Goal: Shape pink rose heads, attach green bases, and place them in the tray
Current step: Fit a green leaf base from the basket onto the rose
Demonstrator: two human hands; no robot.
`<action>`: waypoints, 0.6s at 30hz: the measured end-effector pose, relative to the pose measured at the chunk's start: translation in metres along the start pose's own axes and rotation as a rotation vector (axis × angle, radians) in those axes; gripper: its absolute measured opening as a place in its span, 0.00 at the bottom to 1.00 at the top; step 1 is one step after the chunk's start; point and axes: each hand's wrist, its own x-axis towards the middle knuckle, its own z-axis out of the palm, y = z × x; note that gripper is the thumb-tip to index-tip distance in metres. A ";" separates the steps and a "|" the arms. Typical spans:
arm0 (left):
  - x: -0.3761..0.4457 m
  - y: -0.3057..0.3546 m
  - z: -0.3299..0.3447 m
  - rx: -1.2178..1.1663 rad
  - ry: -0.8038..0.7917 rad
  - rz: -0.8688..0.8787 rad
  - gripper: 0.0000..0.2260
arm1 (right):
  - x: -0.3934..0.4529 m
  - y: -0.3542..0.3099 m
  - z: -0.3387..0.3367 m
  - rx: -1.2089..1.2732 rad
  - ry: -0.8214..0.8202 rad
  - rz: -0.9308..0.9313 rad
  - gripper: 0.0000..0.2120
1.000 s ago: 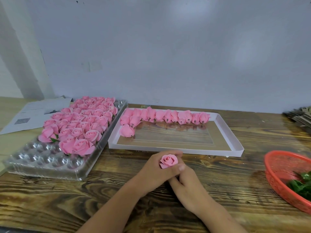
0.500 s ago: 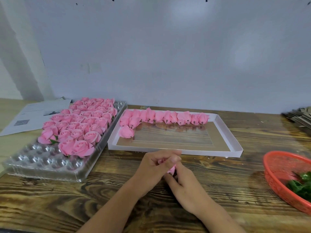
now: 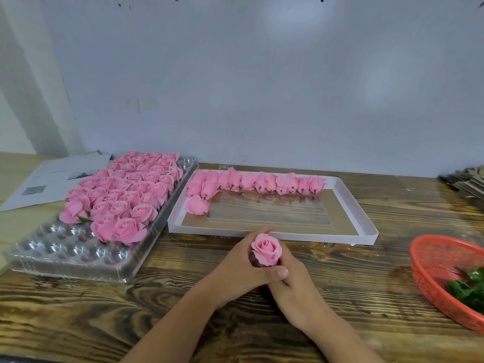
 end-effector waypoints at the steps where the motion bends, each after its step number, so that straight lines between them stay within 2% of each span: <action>1: 0.000 0.000 0.000 -0.017 0.033 0.027 0.38 | 0.000 0.001 0.000 -0.018 -0.003 0.005 0.15; 3: 0.000 0.000 -0.001 -0.071 0.138 0.111 0.33 | 0.001 0.002 0.001 -0.064 -0.019 0.012 0.13; 5: -0.001 0.001 0.000 -0.086 0.228 0.170 0.20 | 0.000 0.002 0.002 -0.111 -0.039 0.017 0.13; 7: -0.001 0.001 0.002 -0.061 0.239 0.188 0.10 | -0.001 0.004 0.002 -0.155 -0.050 0.026 0.12; 10: -0.001 -0.003 0.005 -0.009 0.185 0.172 0.03 | -0.001 0.006 0.002 -0.165 -0.064 0.049 0.13; 13: 0.000 -0.003 0.005 -0.017 0.153 0.132 0.06 | -0.002 0.008 0.001 -0.137 -0.067 0.054 0.12; 18: 0.000 -0.002 0.004 -0.022 0.067 0.040 0.24 | -0.003 0.004 0.000 -0.055 -0.013 -0.018 0.14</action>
